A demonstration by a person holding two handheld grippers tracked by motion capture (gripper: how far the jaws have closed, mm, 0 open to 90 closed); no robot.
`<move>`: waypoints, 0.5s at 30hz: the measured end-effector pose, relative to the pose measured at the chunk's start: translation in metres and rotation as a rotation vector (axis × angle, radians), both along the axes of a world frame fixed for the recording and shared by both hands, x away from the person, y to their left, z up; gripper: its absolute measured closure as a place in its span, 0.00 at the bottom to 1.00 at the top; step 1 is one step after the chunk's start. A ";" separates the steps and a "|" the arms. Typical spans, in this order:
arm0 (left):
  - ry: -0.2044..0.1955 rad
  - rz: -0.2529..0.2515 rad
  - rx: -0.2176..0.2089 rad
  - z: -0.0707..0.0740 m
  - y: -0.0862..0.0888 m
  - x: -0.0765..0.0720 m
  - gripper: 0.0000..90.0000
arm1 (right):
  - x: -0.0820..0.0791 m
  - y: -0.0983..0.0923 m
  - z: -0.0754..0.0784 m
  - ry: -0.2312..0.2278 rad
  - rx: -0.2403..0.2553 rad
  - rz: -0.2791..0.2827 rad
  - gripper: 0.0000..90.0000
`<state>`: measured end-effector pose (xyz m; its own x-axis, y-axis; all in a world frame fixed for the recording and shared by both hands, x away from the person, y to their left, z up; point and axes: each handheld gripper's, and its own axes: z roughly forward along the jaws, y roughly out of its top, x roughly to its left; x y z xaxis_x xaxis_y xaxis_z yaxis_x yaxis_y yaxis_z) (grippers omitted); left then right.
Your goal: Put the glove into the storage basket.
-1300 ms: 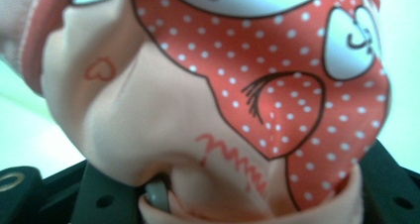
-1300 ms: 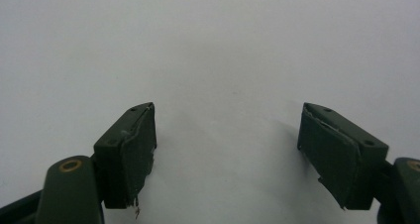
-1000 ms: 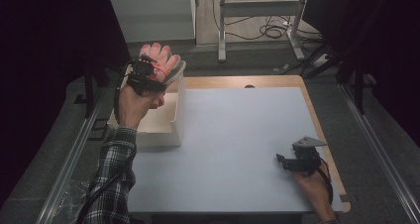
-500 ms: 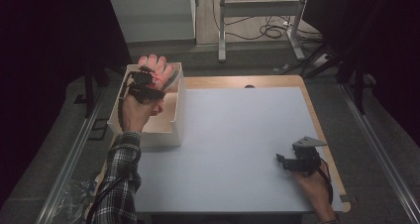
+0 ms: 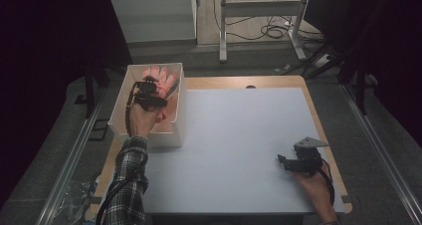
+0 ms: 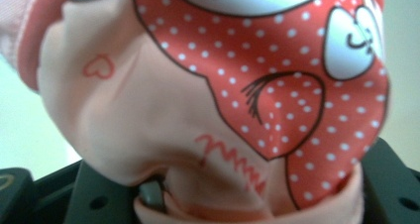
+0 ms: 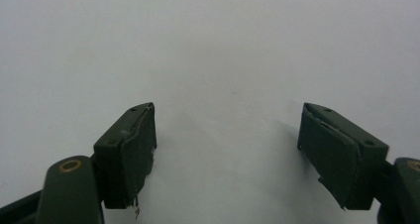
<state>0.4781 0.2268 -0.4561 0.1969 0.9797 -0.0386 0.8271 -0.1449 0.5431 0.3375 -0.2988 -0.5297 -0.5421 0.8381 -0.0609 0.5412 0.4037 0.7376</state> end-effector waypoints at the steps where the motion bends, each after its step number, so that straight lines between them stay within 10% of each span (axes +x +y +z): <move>1: 0.008 0.001 0.007 -0.003 0.000 0.001 0.46 | 0.000 0.000 0.000 0.000 0.000 0.000 0.26; 15: 0.121 -0.009 0.067 -0.027 -0.014 0.018 0.38 | 0.000 0.000 0.000 0.000 0.000 0.000 0.26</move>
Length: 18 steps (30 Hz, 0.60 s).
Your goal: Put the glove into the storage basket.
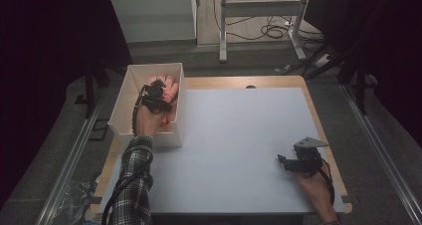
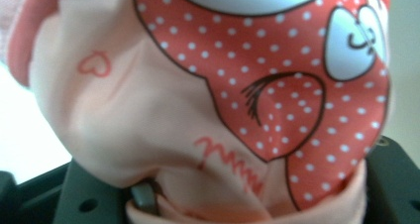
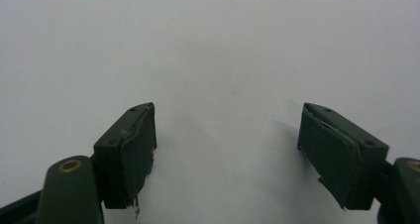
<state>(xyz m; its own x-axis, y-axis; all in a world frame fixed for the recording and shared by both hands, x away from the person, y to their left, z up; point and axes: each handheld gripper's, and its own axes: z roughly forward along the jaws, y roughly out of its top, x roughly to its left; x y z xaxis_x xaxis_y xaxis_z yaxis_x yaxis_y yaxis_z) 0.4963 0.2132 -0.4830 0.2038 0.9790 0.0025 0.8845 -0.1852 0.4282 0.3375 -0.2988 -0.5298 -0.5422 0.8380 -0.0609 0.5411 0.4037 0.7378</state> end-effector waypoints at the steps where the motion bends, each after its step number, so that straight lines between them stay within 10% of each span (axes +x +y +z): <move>1: 0.014 -0.003 0.000 -0.002 0.000 0.001 0.37 | 0.000 0.000 0.000 0.000 0.001 0.000 0.26; 18: 0.060 -0.010 0.009 -0.009 -0.002 0.003 0.04 | 0.000 0.000 0.000 0.000 0.000 0.000 0.26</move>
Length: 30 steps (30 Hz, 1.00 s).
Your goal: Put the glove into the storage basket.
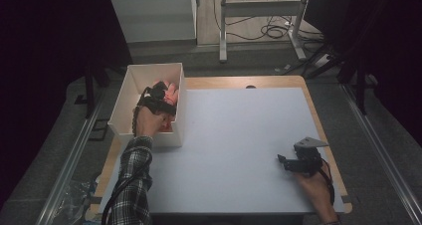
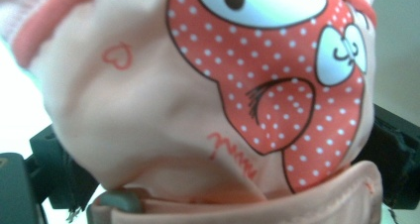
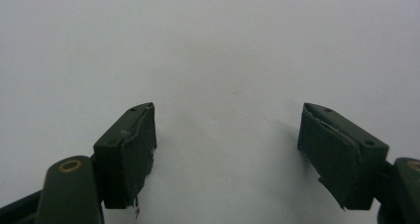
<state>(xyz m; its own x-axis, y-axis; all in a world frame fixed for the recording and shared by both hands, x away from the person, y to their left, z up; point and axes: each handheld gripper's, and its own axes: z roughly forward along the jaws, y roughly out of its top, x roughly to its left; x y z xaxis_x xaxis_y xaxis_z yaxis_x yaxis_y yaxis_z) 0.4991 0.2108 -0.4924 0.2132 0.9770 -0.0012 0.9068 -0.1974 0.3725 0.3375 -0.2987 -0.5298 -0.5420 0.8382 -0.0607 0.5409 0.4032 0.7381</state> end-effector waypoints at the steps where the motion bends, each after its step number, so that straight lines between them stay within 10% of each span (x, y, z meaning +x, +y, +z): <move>1: -0.005 -0.001 -0.002 0.000 0.000 -0.001 0.04 | 0.000 0.000 0.000 0.000 0.000 0.000 0.26; 30: -0.107 -0.044 -0.057 0.022 0.002 -0.016 0.05 | 0.000 0.000 0.000 0.000 -0.001 0.000 0.26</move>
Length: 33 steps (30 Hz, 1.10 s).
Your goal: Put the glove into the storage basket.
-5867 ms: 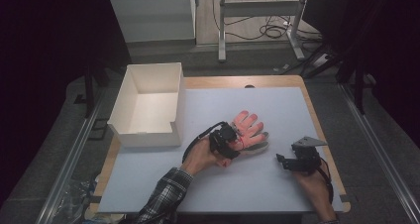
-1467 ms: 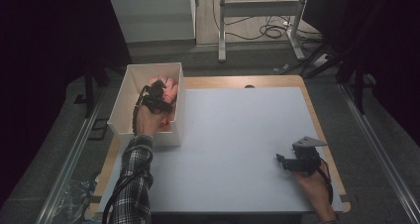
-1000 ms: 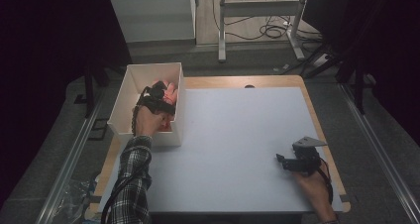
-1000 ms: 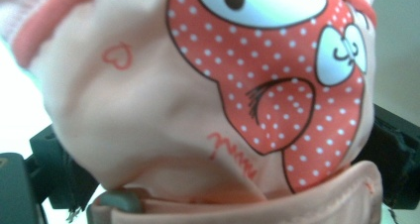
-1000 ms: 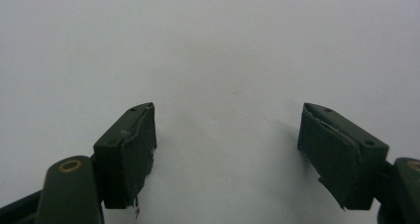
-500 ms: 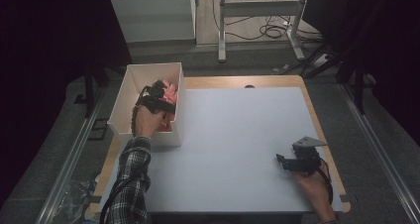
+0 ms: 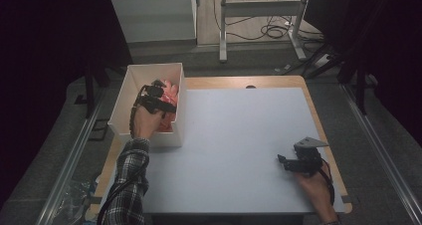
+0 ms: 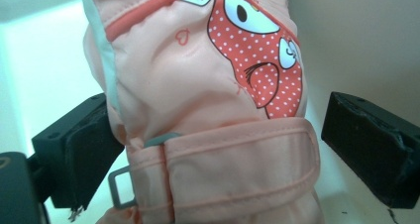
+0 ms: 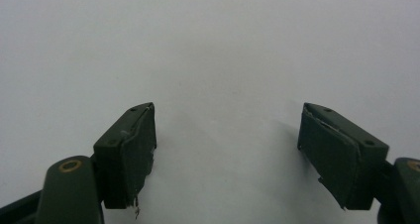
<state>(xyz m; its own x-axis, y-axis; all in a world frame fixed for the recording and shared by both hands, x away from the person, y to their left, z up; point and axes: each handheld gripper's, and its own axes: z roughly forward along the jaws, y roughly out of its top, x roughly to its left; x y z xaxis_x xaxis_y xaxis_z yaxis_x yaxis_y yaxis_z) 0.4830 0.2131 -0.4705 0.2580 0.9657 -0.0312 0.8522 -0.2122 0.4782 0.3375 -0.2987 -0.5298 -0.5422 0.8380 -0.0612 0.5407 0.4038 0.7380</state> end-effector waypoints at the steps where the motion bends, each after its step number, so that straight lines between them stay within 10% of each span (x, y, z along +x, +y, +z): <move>1: -0.007 0.001 0.002 0.001 0.001 -0.001 0.05 | 0.000 0.000 0.000 0.000 0.000 0.000 0.26; 33: -0.121 -0.078 -0.050 0.043 -0.007 -0.026 0.06 | 0.000 0.000 0.000 0.000 0.000 0.000 0.26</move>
<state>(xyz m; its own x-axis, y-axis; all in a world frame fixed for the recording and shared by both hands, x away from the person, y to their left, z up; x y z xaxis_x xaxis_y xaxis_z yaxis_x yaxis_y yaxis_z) 0.4567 0.2061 -0.4271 0.3373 0.9404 -0.0426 0.7696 -0.2494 0.5878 0.3374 -0.2987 -0.5298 -0.5418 0.8382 -0.0614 0.5412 0.4038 0.7376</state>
